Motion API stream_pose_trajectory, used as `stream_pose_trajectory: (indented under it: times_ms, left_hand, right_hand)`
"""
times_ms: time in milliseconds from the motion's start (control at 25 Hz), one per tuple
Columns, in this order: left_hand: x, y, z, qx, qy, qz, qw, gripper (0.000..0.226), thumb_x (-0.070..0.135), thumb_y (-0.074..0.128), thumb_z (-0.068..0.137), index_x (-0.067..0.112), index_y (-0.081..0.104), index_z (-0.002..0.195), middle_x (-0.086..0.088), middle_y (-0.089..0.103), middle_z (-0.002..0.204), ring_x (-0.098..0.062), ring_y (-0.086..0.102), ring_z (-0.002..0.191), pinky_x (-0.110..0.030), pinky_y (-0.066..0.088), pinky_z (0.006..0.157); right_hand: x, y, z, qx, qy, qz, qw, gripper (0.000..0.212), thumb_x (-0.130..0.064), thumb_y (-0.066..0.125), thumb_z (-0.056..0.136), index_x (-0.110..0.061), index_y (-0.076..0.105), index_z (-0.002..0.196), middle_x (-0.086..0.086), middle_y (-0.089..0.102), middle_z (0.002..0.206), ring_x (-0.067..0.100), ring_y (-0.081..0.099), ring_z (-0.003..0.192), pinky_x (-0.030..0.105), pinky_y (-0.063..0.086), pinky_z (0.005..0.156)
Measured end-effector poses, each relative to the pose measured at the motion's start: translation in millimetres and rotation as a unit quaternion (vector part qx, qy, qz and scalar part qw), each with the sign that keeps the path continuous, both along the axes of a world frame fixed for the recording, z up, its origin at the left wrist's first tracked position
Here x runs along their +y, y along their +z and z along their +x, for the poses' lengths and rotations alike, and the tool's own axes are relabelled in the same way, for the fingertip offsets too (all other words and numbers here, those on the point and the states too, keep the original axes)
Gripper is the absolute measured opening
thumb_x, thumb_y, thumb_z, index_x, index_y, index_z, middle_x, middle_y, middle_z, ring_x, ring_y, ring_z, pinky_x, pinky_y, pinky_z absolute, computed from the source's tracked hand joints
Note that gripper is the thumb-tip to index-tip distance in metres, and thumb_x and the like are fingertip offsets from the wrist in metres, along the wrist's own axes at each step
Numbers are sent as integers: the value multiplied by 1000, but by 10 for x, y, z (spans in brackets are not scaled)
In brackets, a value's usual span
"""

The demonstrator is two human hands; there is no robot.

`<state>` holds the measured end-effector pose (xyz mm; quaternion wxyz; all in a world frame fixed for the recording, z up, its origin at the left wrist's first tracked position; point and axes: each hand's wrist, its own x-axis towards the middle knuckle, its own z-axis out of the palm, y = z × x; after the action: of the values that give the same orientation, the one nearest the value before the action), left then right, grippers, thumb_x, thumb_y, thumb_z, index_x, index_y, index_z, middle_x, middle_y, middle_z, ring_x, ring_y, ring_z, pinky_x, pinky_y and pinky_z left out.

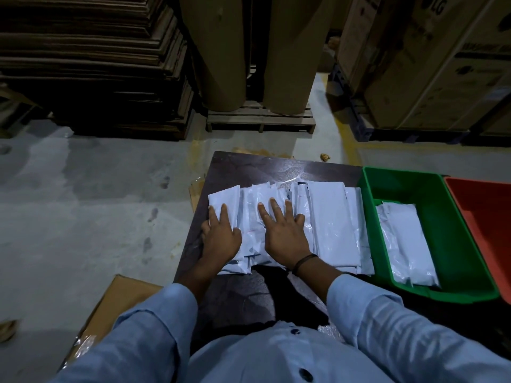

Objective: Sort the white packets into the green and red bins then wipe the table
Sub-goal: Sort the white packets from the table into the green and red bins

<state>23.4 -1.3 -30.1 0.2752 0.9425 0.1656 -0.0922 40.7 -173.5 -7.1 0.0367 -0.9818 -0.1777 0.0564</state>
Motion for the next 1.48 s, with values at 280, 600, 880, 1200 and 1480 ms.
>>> stream_pose_trajectory:
  times_ms: [280,600,880,1200,1480]
  left_hand:
    - [-126,263,92,-38,1,-7,999,74,28,49,102,22,7,163,-12,-9,169,-46,14,148,-54,17,120]
    - [-844,664,264,-76,-74,-18,994,70,30,46,103,23,10,163,-11,-7,170,-45,14,147,-54,22,118]
    - [-2009,1004,355,-106,-122,-31,986,68,32,43,104,25,8,162,-8,-8,170,-45,9,150,-55,20,121]
    - [-3838,1138,147,-114,-122,-39,985,69,32,46,103,25,11,162,-9,-5,171,-44,12,149,-54,20,121]
    - [-5204,1181,-77,-105,-119,-46,986,71,31,46,102,24,11,163,-13,-4,170,-46,15,147,-54,22,118]
  right_hand:
    - [-117,178,117,-40,4,7,999,73,-23,43,89,-25,21,158,13,20,165,46,12,150,63,25,106]
    - [-939,574,323,-140,-70,-4,988,66,-25,39,89,-30,31,154,12,32,160,48,23,145,59,31,96]
    - [-2177,850,324,-178,-138,-3,974,66,-27,37,89,-31,32,155,14,34,159,49,24,144,56,32,91]
    - [-4086,840,85,-184,-153,16,971,67,-29,34,87,-33,32,154,12,34,159,46,24,146,50,32,88]
    - [-5633,672,-61,-142,-148,-19,979,65,-30,37,87,-30,35,151,9,40,156,42,26,146,49,33,89]
